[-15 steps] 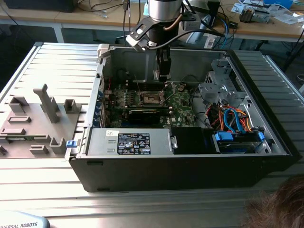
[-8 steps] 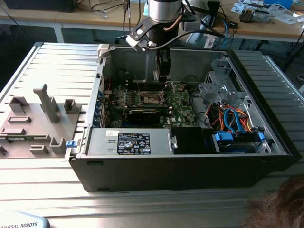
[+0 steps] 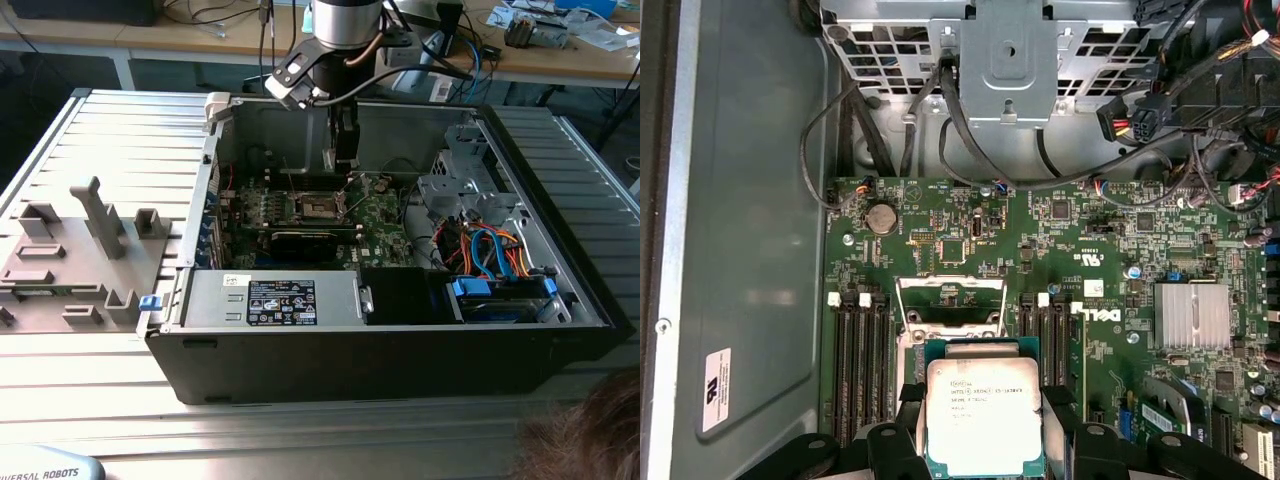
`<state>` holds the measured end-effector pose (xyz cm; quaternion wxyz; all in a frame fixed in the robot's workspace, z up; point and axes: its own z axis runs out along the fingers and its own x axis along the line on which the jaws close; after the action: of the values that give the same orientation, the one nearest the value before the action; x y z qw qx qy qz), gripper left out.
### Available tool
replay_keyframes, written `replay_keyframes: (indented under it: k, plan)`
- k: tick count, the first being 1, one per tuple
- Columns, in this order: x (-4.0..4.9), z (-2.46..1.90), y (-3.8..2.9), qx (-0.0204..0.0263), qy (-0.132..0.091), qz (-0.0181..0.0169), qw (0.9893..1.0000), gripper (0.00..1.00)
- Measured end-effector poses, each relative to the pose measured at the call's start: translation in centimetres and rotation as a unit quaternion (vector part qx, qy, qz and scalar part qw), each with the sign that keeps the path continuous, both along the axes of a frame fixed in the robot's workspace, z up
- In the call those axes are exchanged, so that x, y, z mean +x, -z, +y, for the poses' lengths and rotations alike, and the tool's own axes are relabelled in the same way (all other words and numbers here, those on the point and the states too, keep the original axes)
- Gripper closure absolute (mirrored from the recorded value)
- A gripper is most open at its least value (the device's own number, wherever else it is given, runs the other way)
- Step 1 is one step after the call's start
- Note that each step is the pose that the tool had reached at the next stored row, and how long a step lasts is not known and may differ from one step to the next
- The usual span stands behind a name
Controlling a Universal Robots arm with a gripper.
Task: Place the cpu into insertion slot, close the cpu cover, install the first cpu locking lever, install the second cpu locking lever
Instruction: 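Place the cpu into insertion slot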
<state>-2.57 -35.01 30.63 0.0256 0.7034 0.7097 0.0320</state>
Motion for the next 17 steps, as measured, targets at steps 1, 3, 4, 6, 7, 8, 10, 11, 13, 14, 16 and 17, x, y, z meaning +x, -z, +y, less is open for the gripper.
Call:
replay_keyframes:
  k: [1,3,4,6,7,8,10,11,13,14,16,17]
  plan:
    - [0.00,0.00,0.01,0.0000,0.000,0.0000,1.0000,0.46]
    - [0.00,0.00,0.06,0.0000,0.000,0.0000,1.0000,0.46]
    - [0.00,0.00,0.07,0.0000,0.000,0.0000,1.0000,0.46]
    - [0.00,0.00,0.10,0.0000,0.000,0.0000,1.0000,0.46]
    - [0.00,0.00,0.15,0.0000,0.000,0.0000,1.0000,0.46]
    - [0.00,0.00,0.20,0.0000,0.000,0.0000,1.0000,0.46]
    - [0.00,0.00,0.23,0.0000,0.000,0.0000,1.0000,0.46]
    - [0.00,0.00,0.25,0.0000,0.000,0.0000,1.0000,0.46]
    - [0.00,0.00,0.28,0.0000,0.000,0.0000,1.0000,0.46]
    - [0.00,0.00,0.30,0.0000,0.000,0.0000,1.0000,0.46]
    - [0.00,0.00,0.33,0.0000,0.000,0.0000,1.0000,0.46]
    - [0.00,0.00,0.35,0.0000,0.000,0.0000,1.0000,0.46]
